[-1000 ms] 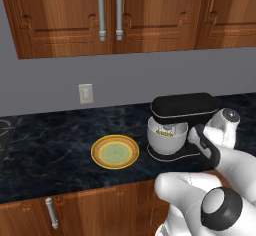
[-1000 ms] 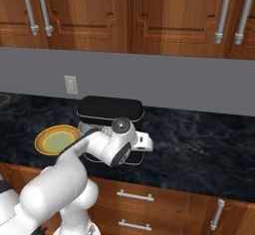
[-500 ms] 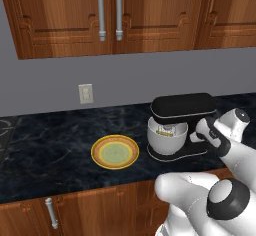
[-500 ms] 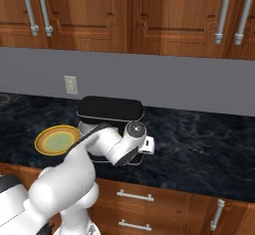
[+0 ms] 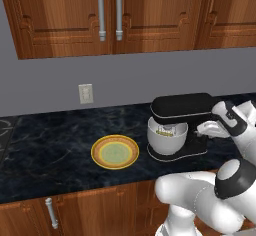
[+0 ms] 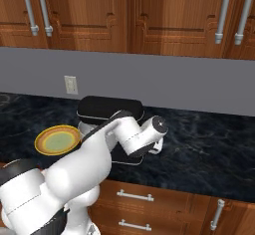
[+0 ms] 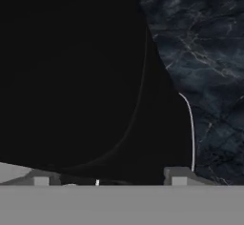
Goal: Add butter and sugar cubes to the stand mixer bowl and then turn on the stand mixer to begin making frosting.
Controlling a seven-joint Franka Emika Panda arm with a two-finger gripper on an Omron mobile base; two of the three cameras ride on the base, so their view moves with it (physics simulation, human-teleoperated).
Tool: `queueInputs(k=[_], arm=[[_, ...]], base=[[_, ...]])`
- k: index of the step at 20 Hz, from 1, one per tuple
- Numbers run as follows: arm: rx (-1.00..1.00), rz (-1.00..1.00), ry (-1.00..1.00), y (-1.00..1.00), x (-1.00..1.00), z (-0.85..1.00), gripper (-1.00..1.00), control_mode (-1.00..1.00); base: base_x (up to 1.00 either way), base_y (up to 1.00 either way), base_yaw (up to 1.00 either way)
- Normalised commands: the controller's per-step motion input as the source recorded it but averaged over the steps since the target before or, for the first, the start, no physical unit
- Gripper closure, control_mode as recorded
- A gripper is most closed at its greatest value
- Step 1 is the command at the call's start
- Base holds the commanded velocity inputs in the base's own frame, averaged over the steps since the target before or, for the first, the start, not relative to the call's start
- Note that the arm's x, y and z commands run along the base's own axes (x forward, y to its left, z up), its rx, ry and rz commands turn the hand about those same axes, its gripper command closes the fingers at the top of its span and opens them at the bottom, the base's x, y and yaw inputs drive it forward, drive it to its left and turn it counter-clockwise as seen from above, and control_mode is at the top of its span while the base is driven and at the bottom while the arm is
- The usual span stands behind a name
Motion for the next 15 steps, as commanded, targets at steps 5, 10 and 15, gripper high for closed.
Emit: queueInputs(k=[5, 10, 15], arm=[[0.12, 0.00, 0.00, -0.62, 0.00, 0.02, 1.00, -1.00], [0.08, 0.00, 0.00, -0.54, -0.09, -0.02, 1.00, -1.00], [0.08, 0.00, -0.01, -0.17, -0.40, -0.06, 1.00, -1.00]], base=[[0.00, 0.00, 0.00], [0.00, 0.00, 0.00], [0.00, 0.00, 0.00]])
